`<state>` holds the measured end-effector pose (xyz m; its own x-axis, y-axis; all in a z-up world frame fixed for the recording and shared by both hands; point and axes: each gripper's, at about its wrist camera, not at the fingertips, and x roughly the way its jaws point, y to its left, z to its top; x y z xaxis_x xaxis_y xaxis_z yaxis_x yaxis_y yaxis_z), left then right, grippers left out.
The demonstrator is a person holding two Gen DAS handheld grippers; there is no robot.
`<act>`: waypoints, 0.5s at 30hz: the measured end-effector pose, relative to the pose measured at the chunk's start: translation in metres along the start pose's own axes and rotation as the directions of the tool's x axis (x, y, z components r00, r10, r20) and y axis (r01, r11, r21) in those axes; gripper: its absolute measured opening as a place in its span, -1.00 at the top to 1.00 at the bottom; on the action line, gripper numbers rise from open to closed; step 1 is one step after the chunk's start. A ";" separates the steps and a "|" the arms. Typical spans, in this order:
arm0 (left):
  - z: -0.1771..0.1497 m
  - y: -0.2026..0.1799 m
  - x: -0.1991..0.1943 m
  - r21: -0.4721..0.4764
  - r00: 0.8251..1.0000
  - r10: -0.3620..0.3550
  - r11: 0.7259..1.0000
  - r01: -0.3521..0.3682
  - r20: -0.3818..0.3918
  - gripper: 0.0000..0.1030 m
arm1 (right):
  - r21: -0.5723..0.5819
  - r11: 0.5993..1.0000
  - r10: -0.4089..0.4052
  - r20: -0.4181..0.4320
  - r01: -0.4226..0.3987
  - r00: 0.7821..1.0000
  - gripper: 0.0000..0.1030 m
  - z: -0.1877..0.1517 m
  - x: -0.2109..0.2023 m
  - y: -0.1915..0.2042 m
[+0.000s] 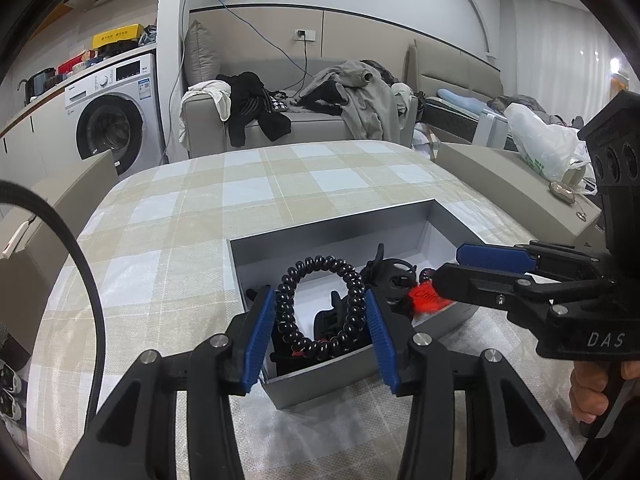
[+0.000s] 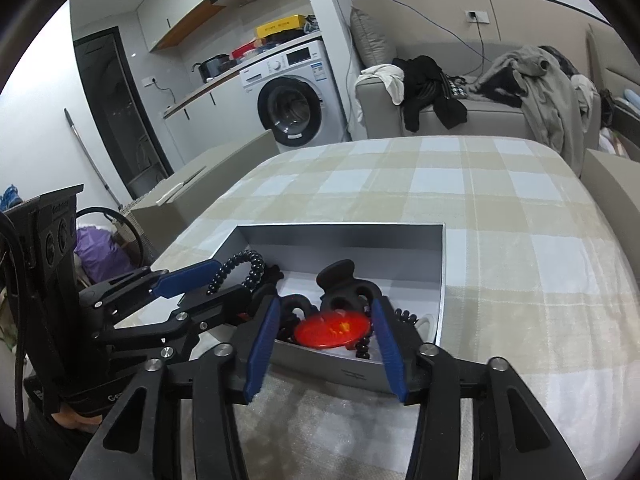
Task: Organize jewelry
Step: 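Lower both items into the box and open both tools, then withdraw both tools from the grey box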
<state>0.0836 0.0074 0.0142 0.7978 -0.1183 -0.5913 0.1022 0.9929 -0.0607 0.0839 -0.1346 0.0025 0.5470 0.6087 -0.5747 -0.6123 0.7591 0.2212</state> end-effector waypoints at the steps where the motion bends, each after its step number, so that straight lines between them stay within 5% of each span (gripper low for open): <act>1: 0.000 0.000 0.000 -0.001 1.000 -0.001 1.000 0.001 0.001 0.16 | -0.006 1.000 -0.005 0.003 0.005 1.000 -0.13 0.000 -0.001 0.000; 7: 0.001 0.000 -0.003 -0.015 0.999 -0.043 0.999 0.043 -0.008 -0.05 | -0.039 0.999 0.027 0.049 -0.025 0.998 -0.49 -0.011 -0.018 -0.002; 12: 0.003 -0.006 -0.012 -0.031 0.998 -0.064 0.997 0.065 0.021 -0.66 | -0.017 0.999 0.048 0.115 -0.047 0.992 -0.99 -0.010 -0.042 -0.006; 15: 0.003 -0.009 -0.017 -0.032 0.997 -0.072 0.997 0.073 0.030 -0.69 | -0.023 1.000 0.020 0.143 -0.017 0.990 -1.00 -0.010 -0.049 -0.008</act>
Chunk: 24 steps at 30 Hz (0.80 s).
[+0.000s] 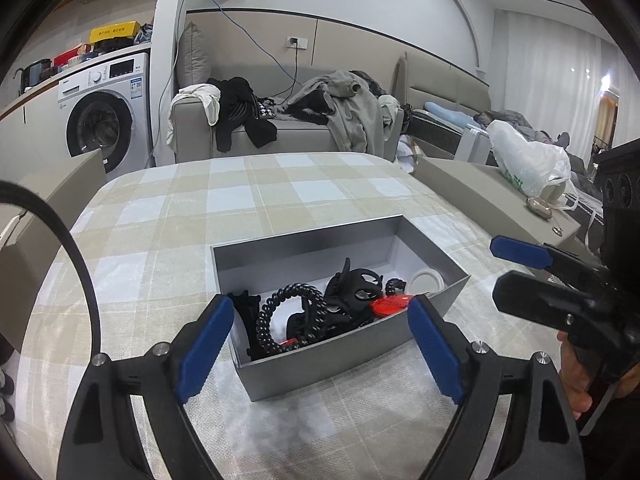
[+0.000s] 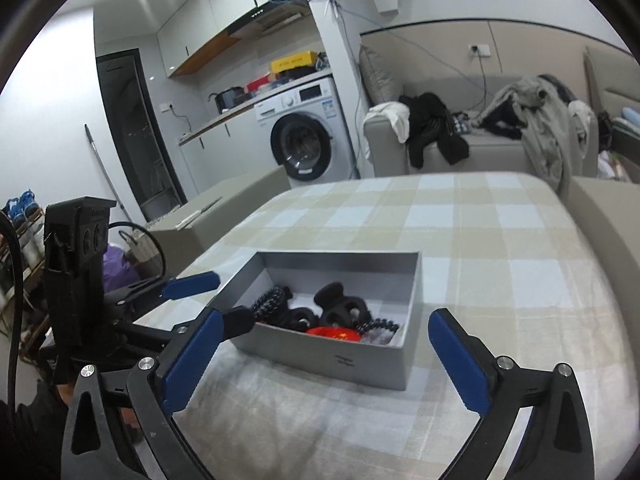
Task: Organize jewelry
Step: 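Withdraw both tools from the grey box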
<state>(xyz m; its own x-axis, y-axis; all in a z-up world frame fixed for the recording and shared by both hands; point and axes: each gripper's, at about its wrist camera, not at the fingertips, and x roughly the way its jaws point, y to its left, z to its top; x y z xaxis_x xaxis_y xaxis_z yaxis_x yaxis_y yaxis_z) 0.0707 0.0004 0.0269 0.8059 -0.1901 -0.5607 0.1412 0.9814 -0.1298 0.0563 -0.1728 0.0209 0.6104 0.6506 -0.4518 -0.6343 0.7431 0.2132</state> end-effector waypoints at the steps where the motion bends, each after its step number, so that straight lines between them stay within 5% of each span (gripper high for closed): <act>1: -0.001 -0.001 -0.001 0.000 1.000 -0.001 1.000 0.001 0.000 -0.71 | 0.002 1.000 -0.003 0.000 0.003 1.000 -1.00 -0.001 0.000 -0.001; 4: -0.004 -0.002 -0.006 0.003 1.000 0.016 1.000 -0.016 0.017 -0.97 | 0.002 1.000 -0.019 -0.006 0.019 1.000 -1.00 -0.003 0.003 -0.003; 13: -0.024 0.000 -0.026 0.048 0.987 0.124 0.990 -0.130 0.104 -0.97 | -0.062 0.997 -0.050 0.060 0.053 0.997 -1.00 -0.011 0.001 0.003; 24: -0.027 0.010 -0.022 -0.002 0.985 0.126 0.992 -0.127 0.118 -0.97 | -0.132 0.990 -0.027 0.135 0.045 0.990 -1.00 -0.018 -0.007 0.017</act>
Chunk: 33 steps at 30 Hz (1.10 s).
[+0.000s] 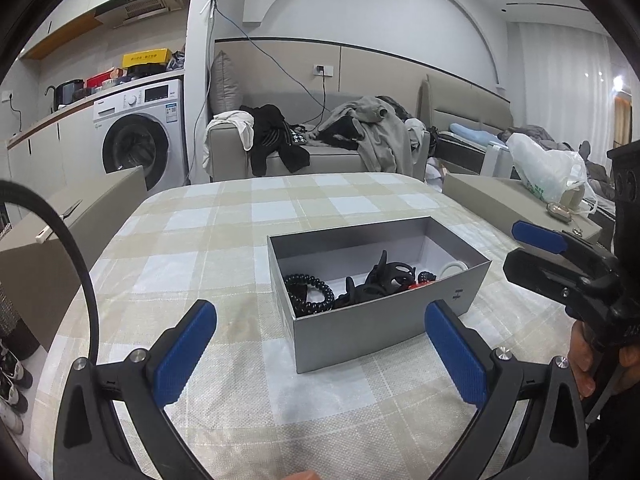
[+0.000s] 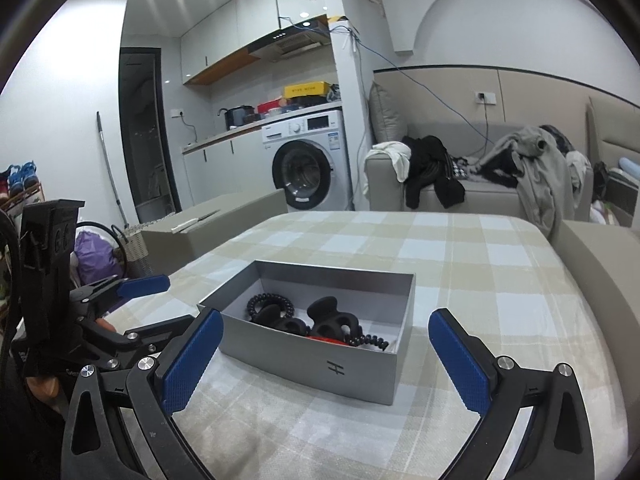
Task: Organize jewelry
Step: 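Withdraw both tools from the grey box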
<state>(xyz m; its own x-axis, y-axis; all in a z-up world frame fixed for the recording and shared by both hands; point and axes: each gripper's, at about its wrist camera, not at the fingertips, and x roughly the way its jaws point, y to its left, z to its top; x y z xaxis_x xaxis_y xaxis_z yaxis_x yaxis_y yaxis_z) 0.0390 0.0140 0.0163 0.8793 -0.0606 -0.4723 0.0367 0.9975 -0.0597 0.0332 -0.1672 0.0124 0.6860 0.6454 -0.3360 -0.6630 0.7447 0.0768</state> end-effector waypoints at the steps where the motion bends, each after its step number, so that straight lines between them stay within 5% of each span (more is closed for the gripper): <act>1: 0.000 0.001 -0.001 -0.003 1.000 -0.005 1.000 0.005 0.002 -0.97 | -0.009 1.000 0.000 0.002 0.000 1.000 -1.00 0.000 0.000 0.002; 33: -0.002 -0.002 0.000 0.007 1.000 0.001 1.000 -0.001 -0.009 -0.97 | -0.049 0.999 0.004 -0.021 -0.005 1.000 -1.00 -0.002 0.004 0.007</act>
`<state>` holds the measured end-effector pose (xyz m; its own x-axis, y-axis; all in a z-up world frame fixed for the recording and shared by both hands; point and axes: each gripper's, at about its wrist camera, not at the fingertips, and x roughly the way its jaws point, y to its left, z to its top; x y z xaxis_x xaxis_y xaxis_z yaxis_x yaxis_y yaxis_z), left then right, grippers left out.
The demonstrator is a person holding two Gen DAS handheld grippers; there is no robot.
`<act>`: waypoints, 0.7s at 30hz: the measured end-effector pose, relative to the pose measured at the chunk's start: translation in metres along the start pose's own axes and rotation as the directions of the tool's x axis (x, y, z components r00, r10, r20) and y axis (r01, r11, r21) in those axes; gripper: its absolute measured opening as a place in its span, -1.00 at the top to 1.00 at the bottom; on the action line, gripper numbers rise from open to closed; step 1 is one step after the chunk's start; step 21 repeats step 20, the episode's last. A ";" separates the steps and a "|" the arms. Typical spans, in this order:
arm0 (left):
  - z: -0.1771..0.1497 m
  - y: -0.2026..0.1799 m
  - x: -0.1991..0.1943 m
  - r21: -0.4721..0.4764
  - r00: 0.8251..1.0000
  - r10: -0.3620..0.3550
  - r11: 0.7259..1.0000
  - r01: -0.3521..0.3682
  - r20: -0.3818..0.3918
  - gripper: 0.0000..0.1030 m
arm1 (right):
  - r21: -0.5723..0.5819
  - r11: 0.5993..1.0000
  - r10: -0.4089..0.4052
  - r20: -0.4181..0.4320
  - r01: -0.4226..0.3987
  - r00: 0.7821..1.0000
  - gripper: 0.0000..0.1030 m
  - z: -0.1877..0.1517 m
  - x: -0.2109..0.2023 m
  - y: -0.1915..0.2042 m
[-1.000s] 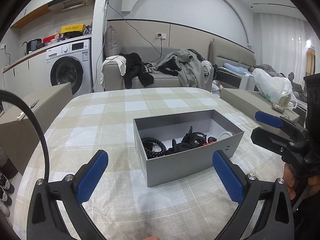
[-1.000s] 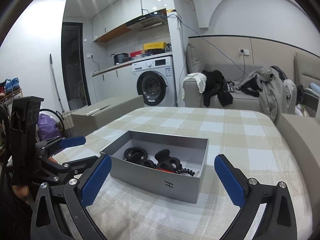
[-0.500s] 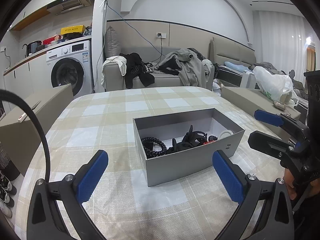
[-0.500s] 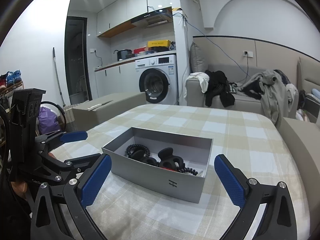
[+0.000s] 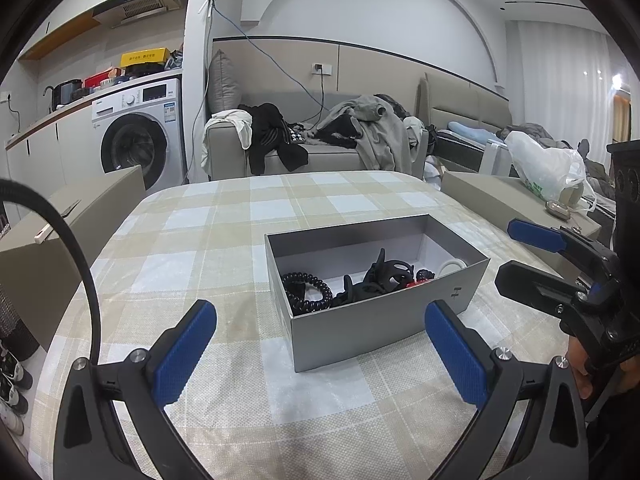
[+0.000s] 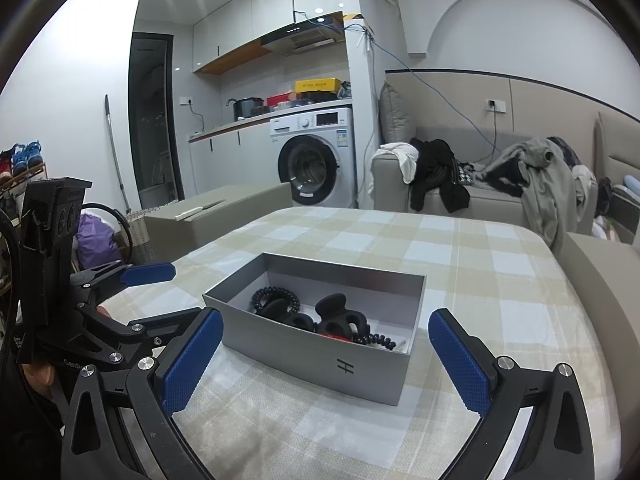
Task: Organize jewelry
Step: 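Withdraw both tools from the grey box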
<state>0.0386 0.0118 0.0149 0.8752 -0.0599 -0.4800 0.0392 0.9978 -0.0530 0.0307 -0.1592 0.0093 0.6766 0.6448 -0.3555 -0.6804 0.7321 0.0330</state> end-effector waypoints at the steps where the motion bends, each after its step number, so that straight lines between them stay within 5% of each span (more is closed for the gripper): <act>1: 0.000 0.000 0.000 -0.001 1.000 0.000 1.000 0.000 -0.001 -0.97 | 0.000 1.000 0.000 -0.001 0.000 1.000 -1.00 0.000 0.000 0.000; 21: -0.001 -0.003 -0.003 0.012 1.000 0.005 1.000 -0.005 0.026 -0.97 | 0.003 1.000 -0.002 -0.003 0.002 1.000 -1.00 0.000 0.001 0.000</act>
